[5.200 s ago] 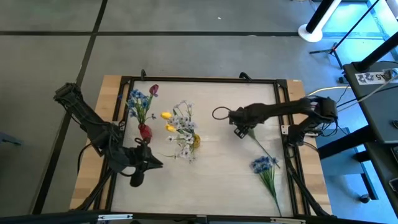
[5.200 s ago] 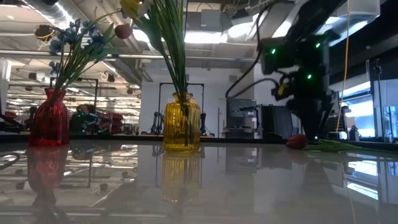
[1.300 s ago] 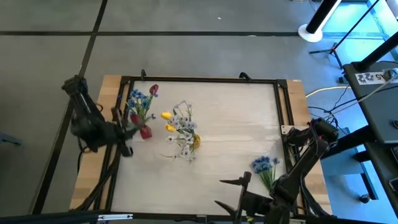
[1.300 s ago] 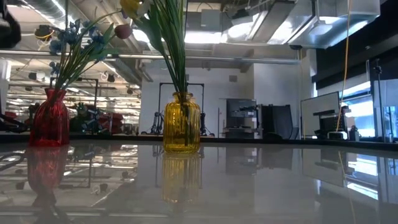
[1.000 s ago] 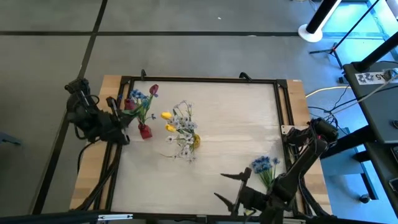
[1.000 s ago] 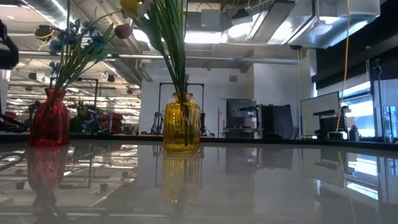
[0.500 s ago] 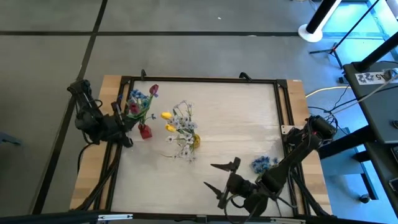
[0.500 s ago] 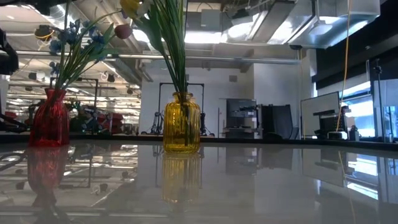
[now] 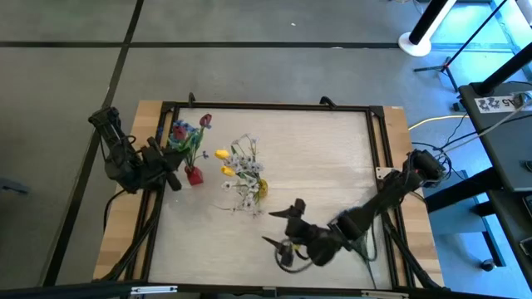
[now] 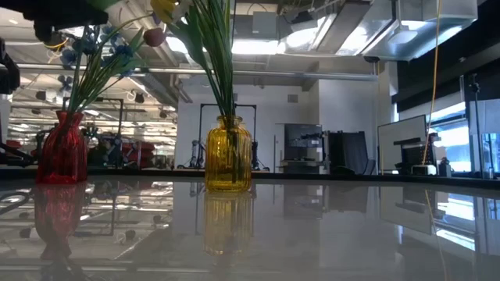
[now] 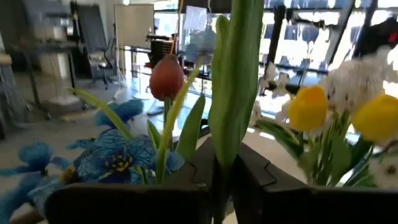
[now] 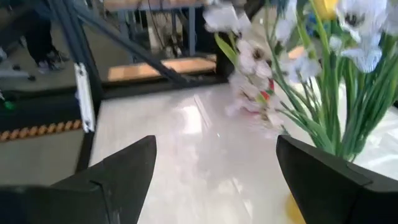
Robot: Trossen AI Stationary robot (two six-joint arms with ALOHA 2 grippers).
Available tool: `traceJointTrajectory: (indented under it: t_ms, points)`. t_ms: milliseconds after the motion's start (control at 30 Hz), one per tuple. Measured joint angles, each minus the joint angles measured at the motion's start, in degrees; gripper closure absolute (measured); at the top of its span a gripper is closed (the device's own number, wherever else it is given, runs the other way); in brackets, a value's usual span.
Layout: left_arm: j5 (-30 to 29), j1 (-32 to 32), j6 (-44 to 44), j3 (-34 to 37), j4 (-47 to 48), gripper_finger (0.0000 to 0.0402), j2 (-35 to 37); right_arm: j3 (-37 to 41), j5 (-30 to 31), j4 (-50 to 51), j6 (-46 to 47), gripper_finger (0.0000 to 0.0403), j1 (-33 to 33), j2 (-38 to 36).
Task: Sort flowers into vase by color
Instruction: Put the dark red tulip into the red flower vase, then put the blue flowers into the red flower vase
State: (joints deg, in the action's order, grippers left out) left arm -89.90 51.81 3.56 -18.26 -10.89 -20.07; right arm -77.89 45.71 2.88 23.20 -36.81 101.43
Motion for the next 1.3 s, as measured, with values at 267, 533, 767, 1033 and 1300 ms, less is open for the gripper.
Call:
traceJointTrajectory:
  t_ms: [267,533,767,1033,1300]
  points:
    - [0.37,0.13,-9.47,0.00,-0.22,0.0321,-0.01,-0.02,-2.35,6.55,0.54,0.0072,3.62,-0.36]
    - [0.22,2.76,-18.02,0.00,1.61,0.0260,-0.14,-0.11,-3.41,8.85,3.09,0.0072,3.42,-0.99]
    - [0.01,3.13,-16.49,-0.02,5.17,0.0258,0.25,-0.11,-7.40,10.77,7.77,0.0072,3.42,-0.99]
    - [2.89,2.98,-13.22,0.00,7.64,0.0303,-0.20,-0.11,-7.80,10.58,8.54,0.0072,3.42,-0.99]
    - [25.19,8.29,9.00,-2.46,-2.79,0.0309,-0.18,-4.25,-8.29,32.17,15.52,0.0072,3.89,-3.52]
